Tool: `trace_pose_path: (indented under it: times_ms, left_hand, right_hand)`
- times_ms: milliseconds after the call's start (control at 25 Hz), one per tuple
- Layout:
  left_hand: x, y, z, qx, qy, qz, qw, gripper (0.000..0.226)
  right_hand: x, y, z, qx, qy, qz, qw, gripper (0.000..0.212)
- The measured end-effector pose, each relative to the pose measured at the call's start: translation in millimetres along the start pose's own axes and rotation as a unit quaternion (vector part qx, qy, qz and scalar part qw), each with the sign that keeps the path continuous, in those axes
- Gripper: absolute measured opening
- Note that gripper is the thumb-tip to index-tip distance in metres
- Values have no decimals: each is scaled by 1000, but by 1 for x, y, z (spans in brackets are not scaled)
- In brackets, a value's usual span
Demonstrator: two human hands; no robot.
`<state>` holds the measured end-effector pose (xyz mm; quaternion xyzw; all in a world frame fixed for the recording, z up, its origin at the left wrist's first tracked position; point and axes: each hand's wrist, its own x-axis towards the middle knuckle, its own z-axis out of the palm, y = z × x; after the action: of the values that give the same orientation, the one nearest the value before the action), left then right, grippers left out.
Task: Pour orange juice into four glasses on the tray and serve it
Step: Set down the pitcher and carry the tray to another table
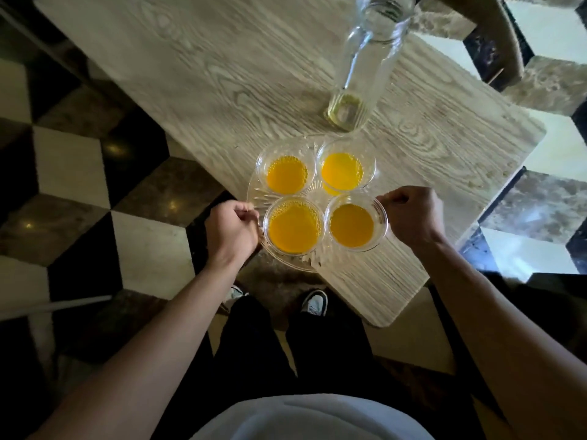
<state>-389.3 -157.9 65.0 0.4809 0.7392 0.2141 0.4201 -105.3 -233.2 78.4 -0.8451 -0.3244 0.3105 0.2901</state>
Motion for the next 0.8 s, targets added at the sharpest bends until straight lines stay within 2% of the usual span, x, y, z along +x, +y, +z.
trace_pose_path:
  times_ms: [160,440,680,800]
  left_hand:
    - [0,-14,-41,16,40,-17,999,38]
    - [11,-45,-112,-8,67,-44,997,11]
    - [29,-78,-164,-10,85,-71,994,15]
    - [36,-94,-192,-18,91,-73,993,26]
  right_hand:
    - [-8,-31,32,-17,-28,-27,999,14]
    - [-25,-88,89,-23,-69,-47,996,10]
    - [-44,-131,138,-37,-93,-65,993,9]
    - [-54,-156,167,-56,-103,-87,989,8]
